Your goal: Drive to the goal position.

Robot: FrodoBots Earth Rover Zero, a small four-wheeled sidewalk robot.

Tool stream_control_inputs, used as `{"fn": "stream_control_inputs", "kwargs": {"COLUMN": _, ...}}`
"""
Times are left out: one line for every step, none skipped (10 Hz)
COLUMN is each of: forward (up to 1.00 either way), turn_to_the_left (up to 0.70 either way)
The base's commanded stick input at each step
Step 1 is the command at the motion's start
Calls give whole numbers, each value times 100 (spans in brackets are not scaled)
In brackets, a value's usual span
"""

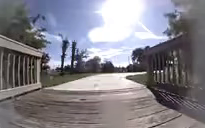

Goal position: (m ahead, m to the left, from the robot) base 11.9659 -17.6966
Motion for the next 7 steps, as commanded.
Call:
{"fn": "stream_control_inputs", "kwargs": {"forward": 85, "turn_to_the_left": 0}}
{"fn": "stream_control_inputs", "kwargs": {"forward": 85, "turn_to_the_left": 0}}
{"fn": "stream_control_inputs", "kwargs": {"forward": 85, "turn_to_the_left": 0}}
{"fn": "stream_control_inputs", "kwargs": {"forward": 85, "turn_to_the_left": 0}}
{"fn": "stream_control_inputs", "kwargs": {"forward": 85, "turn_to_the_left": 0}}
{"fn": "stream_control_inputs", "kwargs": {"forward": 85, "turn_to_the_left": 0}}
{"fn": "stream_control_inputs", "kwargs": {"forward": 85, "turn_to_the_left": 0}}
